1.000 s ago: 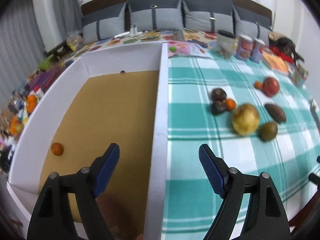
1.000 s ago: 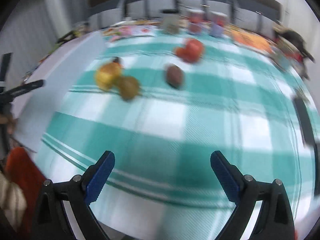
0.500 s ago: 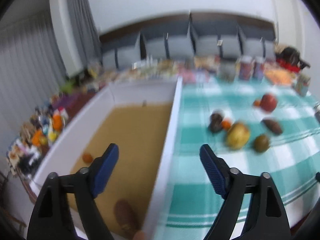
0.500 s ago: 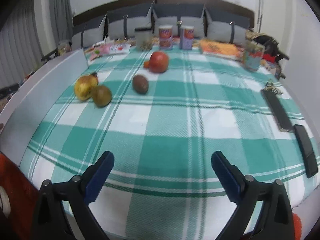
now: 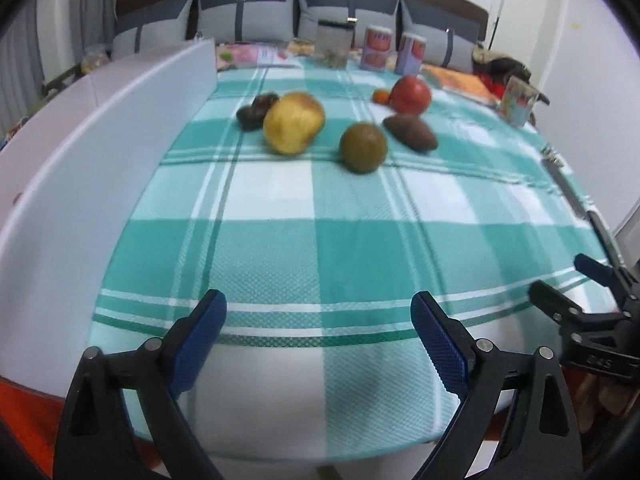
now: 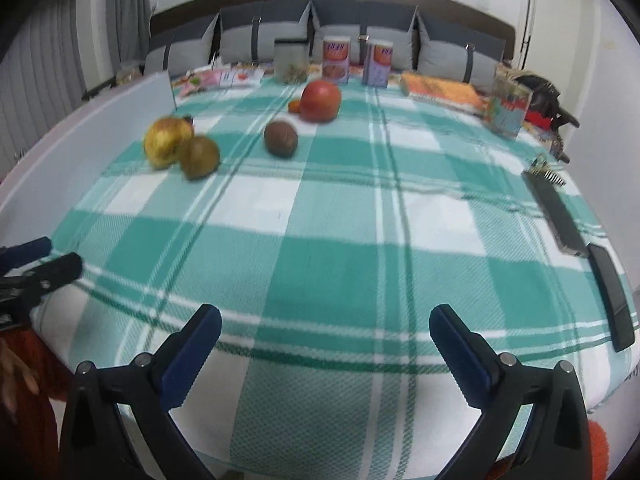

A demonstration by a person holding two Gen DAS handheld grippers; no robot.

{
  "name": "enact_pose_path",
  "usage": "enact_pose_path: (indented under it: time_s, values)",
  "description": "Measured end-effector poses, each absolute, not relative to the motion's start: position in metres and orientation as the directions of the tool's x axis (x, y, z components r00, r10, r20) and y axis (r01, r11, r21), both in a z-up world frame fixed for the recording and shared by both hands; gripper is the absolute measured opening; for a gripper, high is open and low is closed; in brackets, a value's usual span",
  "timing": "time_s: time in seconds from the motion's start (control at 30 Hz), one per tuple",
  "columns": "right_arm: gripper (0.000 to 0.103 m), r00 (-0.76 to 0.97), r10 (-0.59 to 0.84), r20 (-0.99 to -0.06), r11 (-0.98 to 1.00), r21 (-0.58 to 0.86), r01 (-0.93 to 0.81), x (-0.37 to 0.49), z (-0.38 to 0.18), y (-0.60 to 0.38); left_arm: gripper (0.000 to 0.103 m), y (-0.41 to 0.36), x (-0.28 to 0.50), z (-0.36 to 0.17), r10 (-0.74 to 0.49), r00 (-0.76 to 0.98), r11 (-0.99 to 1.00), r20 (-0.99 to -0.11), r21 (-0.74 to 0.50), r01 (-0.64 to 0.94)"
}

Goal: Organize fruits
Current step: 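Withdraw both tools from the box back over the table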

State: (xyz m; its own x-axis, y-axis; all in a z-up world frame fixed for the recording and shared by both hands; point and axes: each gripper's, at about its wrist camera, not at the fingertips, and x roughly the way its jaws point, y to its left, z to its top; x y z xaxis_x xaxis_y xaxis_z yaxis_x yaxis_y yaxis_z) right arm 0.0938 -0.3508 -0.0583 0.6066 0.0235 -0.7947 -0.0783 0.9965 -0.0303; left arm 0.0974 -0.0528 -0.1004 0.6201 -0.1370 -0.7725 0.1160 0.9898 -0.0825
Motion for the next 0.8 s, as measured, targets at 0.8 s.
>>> enact_pose_path:
  time_s: [0.8]
  values:
    - [0.103, 0.582, -0.022, -0.813, 0.994, -0.079, -0.073, 0.105, -0.084, -0.343, 0.099, -0.049, 0.103, -0.136, -0.076, 0.598, 0.992, -0.798, -0.001, 0.124]
